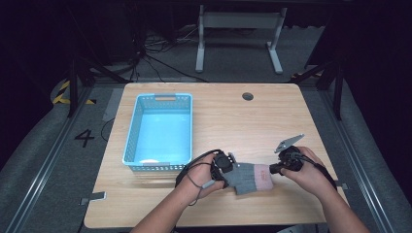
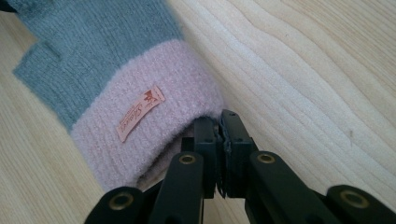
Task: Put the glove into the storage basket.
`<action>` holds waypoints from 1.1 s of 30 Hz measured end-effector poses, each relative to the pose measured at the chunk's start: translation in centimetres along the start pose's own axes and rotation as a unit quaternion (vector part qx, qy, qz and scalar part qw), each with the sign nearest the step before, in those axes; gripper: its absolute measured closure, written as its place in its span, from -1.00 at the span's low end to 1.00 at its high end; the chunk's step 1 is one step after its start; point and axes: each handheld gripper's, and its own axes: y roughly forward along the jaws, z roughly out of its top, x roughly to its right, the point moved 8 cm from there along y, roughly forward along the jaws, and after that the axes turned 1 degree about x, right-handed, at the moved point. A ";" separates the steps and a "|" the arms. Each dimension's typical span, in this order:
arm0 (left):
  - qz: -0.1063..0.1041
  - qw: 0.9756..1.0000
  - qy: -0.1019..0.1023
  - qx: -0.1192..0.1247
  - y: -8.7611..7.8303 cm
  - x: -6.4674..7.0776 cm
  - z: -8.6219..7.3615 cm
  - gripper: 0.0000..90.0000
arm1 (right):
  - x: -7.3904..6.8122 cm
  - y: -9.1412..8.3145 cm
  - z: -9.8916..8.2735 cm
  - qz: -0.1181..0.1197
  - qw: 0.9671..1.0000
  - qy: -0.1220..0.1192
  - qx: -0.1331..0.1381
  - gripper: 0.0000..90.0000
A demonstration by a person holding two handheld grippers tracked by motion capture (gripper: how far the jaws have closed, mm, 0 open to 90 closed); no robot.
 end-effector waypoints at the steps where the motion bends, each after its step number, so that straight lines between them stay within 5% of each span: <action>1: -0.001 1.000 0.000 0.000 0.0 -0.1 0.0 0.89 | 0.0 0.0 0.0 -0.001 1.000 0.000 0.000 0.92; 13: 0.013 1.000 -0.022 0.006 -1.4 -0.6 -0.5 0.67 | 0.4 -0.8 -0.3 -0.027 1.000 -0.002 -0.006 0.65; 23: 0.016 0.999 -0.022 0.040 -2.8 -0.3 0.3 0.51 | 0.5 -2.2 0.0 -0.048 0.999 0.008 0.009 0.57; 27: 0.022 0.997 -0.025 0.073 -3.6 -0.3 1.0 0.45 | 0.4 -2.7 0.0 -0.051 0.998 0.012 0.016 0.56; 33: 0.028 0.995 -0.026 0.089 -3.8 -0.3 1.6 0.33 | 0.7 -3.3 -0.4 -0.053 0.998 0.026 0.025 0.53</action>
